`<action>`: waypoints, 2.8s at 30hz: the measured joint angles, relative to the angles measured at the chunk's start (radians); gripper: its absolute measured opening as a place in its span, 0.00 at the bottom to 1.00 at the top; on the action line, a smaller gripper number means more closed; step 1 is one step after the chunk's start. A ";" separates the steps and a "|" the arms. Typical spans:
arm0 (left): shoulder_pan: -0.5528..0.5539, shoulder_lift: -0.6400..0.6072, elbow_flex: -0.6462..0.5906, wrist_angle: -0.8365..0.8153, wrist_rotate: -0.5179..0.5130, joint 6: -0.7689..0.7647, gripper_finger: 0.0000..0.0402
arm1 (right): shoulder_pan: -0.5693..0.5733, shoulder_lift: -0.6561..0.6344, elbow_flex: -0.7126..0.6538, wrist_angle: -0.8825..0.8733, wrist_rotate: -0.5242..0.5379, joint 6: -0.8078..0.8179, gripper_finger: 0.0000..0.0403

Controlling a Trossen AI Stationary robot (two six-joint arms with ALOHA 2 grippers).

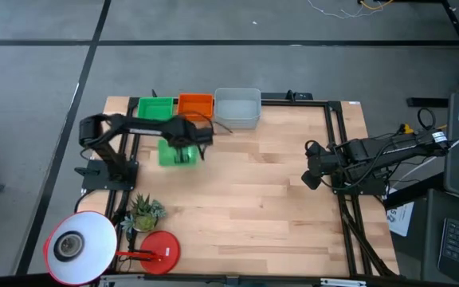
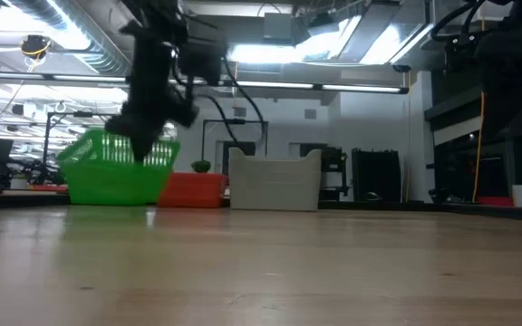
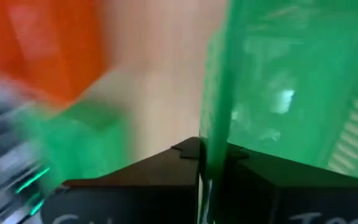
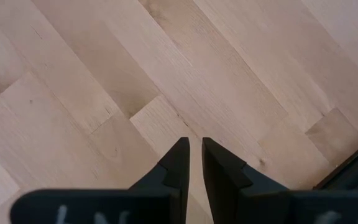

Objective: Stack baskets by color
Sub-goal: Stack the bottom green bin on the top green bins

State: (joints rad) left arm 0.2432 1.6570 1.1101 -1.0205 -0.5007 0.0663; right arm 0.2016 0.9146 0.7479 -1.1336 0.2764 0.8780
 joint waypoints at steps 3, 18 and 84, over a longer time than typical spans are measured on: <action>0.070 -0.066 0.041 -0.106 -0.166 0.024 0.00 | 0.000 0.000 0.000 0.001 0.000 0.000 0.11; 0.518 -0.048 0.185 -0.180 -0.295 0.202 0.00 | 0.000 0.000 0.000 0.011 0.017 0.000 0.11; 0.532 0.215 0.186 -0.086 -0.633 0.048 0.26 | 0.000 0.000 0.000 0.012 0.028 -0.018 0.11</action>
State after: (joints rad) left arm 0.7753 1.8725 1.2957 -1.1068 -1.1334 0.1142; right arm 0.2016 0.9146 0.7475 -1.1216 0.3047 0.8597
